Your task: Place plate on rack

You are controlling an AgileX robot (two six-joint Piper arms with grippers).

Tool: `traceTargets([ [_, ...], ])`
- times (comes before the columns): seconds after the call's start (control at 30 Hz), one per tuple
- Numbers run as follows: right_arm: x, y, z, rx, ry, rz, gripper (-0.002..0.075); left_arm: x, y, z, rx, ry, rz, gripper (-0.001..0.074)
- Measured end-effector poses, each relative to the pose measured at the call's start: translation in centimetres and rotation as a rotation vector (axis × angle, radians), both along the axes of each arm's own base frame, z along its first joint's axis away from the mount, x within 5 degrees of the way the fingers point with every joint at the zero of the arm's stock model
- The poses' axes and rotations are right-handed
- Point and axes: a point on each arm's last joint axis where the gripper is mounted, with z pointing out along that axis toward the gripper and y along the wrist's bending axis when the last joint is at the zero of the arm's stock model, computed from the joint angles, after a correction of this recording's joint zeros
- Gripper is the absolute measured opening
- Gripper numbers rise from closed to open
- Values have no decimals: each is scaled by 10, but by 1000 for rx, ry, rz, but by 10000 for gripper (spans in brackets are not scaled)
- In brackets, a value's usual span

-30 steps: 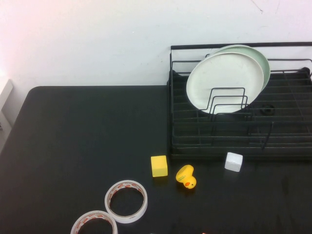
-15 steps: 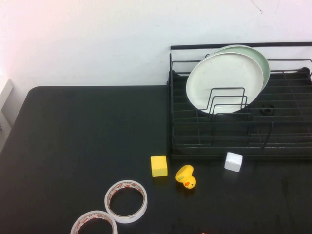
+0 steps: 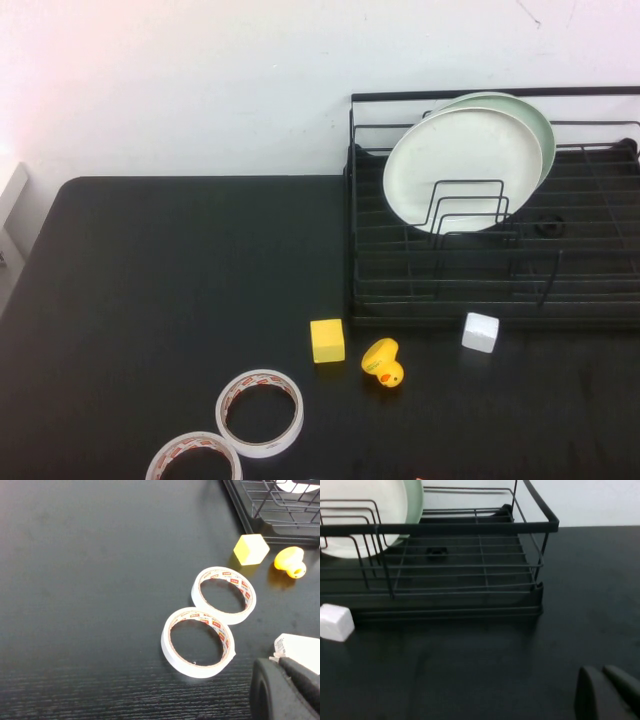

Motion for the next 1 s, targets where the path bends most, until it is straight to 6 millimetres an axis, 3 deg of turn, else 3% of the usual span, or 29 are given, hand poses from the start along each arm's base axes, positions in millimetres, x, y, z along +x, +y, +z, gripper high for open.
traceTargets([
  [1.0, 0, 1, -1, -29, 18, 33, -1, 0, 0, 0, -3, 1, -2, -1],
])
